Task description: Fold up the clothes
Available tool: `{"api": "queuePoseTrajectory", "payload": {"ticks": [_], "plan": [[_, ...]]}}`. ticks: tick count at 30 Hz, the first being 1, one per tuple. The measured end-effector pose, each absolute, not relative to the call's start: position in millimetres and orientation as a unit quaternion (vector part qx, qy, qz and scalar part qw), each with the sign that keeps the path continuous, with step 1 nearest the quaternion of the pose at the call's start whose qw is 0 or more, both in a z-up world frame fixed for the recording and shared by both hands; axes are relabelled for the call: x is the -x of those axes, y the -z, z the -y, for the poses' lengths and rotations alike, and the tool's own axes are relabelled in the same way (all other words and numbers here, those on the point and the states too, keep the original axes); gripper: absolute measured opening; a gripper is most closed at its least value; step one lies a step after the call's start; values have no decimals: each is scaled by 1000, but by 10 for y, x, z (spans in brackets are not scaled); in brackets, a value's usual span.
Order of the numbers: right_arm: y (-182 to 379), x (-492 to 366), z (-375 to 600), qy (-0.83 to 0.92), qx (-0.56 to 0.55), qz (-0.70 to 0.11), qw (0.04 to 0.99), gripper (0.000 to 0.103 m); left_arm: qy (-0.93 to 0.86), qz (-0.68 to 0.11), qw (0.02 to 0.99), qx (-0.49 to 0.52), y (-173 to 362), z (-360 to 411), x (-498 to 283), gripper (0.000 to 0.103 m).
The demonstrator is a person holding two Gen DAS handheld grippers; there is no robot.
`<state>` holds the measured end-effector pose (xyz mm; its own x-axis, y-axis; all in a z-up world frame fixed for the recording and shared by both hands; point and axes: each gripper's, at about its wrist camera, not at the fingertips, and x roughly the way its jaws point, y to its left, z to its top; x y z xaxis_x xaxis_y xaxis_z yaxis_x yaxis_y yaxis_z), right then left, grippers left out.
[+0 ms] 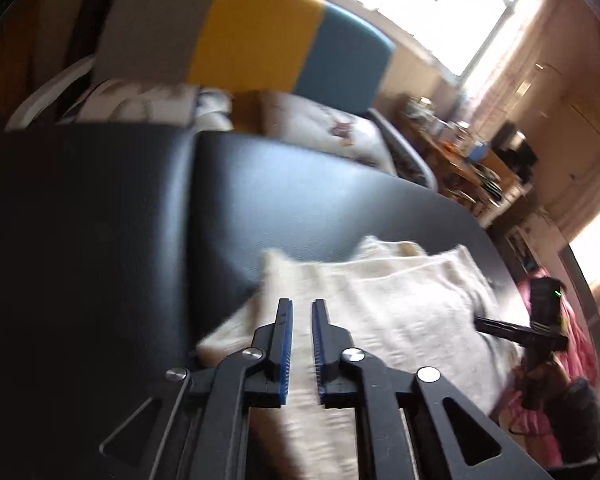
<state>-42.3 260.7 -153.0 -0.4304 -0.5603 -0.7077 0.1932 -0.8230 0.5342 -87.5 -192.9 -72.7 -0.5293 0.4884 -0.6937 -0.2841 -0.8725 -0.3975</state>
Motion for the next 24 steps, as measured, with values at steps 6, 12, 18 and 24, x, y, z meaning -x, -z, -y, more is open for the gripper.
{"api": "queuePoseTrajectory", "payload": {"ticks": [6, 12, 18, 24], "plan": [[1527, 388, -2611, 832, -468, 183, 234, 18, -828, 5, 252, 501, 915, 1084, 1282, 21], [1514, 350, -2557, 841, -462, 165, 229, 18, -824, -17, 203, 528, 1167, 810, 1514, 3], [1520, 288, -2445, 854, -452, 132, 219, 18, -853, 23, 140, 503, 1351, 925, 1601, 1], [1508, 283, -2547, 847, -450, 168, 228, 20, -855, 60, 131, 498, 1248, 1035, 1569, 1]]}}
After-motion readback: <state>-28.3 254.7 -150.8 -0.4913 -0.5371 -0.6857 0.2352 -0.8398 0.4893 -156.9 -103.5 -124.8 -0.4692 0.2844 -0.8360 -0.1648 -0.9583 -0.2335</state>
